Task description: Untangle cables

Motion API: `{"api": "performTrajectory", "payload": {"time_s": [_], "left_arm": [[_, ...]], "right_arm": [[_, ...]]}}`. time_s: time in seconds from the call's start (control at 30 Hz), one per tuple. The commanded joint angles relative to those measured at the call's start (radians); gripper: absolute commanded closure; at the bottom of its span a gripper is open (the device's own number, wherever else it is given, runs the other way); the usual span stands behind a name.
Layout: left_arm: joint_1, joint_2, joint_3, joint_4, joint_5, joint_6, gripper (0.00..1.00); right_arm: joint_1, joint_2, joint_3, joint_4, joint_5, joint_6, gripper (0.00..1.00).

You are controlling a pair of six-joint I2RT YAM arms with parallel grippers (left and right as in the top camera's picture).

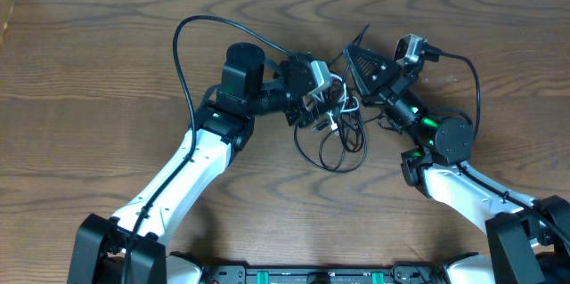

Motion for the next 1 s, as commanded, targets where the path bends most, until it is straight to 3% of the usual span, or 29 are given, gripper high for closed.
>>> {"api": "performTrajectory", "payload": {"time_s": [0.0,0.3,0.5,0.67,0.77,0.97], "left_arm": [[0.001,0.008,0.013,0.024,-0.039,0.010,0.92],[0.001,-0.012,0.013,0.130,-0.166,0.007,0.92],[0.005,-0.077,0.013,0.349,-0.312,-0.133,0.92],[0.048,-0.165,0.013,0.483,-0.382,-0.238,0.92],[0.092,-0.226,0.013,0.518,-0.382,-0.275,0.92],[0.172,-0.328,0.013,0.519,-0.382,-0.277,0.92]], "right_arm": [[0.004,-0.017,0.009,0.005,0.009,0.006,0.99],[0.004,-0.017,0.009,-0.045,-0.006,0.006,0.99],[0.004,-0.017,0.009,-0.153,-0.039,0.005,0.94],[0.004,-0.017,0.009,-0.211,-0.040,-0.064,0.77],[0.004,-0.017,0.009,-0.257,-0.039,-0.101,0.59],[0.005,-0.017,0.009,-0.395,-0.043,-0.196,0.37]]}}
